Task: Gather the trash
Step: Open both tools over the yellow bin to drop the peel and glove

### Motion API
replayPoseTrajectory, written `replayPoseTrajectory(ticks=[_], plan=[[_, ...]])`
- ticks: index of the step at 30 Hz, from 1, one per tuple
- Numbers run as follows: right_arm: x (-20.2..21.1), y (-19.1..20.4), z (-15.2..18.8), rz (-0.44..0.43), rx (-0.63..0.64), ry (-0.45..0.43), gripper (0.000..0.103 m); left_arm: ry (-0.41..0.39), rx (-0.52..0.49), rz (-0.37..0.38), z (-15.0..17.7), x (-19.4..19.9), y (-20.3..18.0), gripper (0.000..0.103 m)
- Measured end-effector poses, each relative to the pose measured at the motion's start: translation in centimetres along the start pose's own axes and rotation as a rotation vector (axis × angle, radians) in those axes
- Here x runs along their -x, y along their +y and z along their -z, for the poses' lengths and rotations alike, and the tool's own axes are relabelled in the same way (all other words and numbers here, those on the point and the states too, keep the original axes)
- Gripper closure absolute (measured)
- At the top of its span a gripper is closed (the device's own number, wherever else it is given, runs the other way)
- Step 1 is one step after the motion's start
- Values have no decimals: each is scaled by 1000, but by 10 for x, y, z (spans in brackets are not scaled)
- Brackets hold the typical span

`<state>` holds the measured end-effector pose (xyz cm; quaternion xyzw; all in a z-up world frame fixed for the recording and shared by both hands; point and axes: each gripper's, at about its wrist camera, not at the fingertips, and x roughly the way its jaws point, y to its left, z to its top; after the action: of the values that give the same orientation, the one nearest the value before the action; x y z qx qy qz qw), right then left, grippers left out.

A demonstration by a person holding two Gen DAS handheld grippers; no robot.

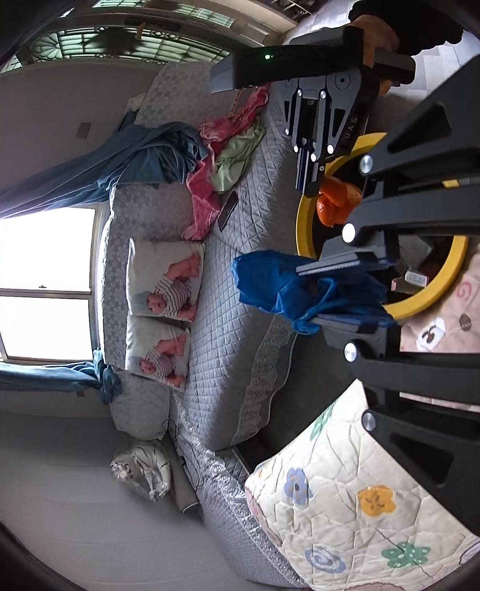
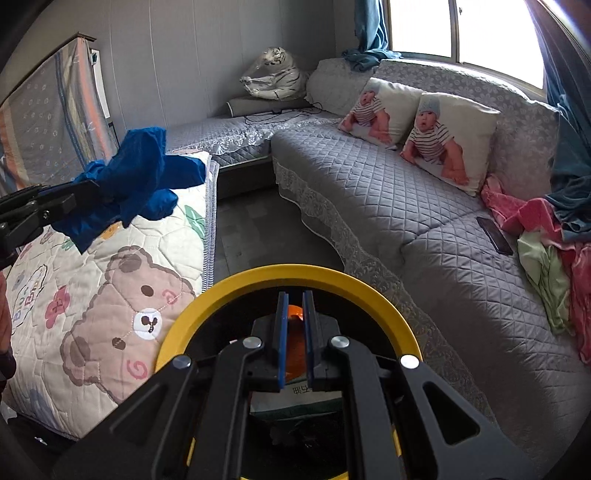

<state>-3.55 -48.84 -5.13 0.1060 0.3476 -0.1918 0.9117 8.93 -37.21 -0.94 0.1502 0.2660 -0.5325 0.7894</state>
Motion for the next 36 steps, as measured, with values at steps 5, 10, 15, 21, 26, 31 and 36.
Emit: replayPoseTrajectory(ticks=[5,10,15,21,26,31,36], plan=[[1,-12,13,11,-20,5,96,47,21,56,4,-32,-13,85],[0,-22,20,16,-40,18,96,88,49,73,6,-58,-22,85],[-2,-27,27,17,-48,31,96,129,81,80,11,-77,-25,85],[-7,-30,29,31,-46,44,95,161,112,70,15,-90,-22,77],[-9,-32,28,30,-63,49,94,161,181,64,16,-92,-11,58],[-6,-34,25,52,-73,36,94,161,201,48,17,-90,-2,56],[-7,-36,25,72,-96,46,94,141,238,36,18,-82,11,56]])
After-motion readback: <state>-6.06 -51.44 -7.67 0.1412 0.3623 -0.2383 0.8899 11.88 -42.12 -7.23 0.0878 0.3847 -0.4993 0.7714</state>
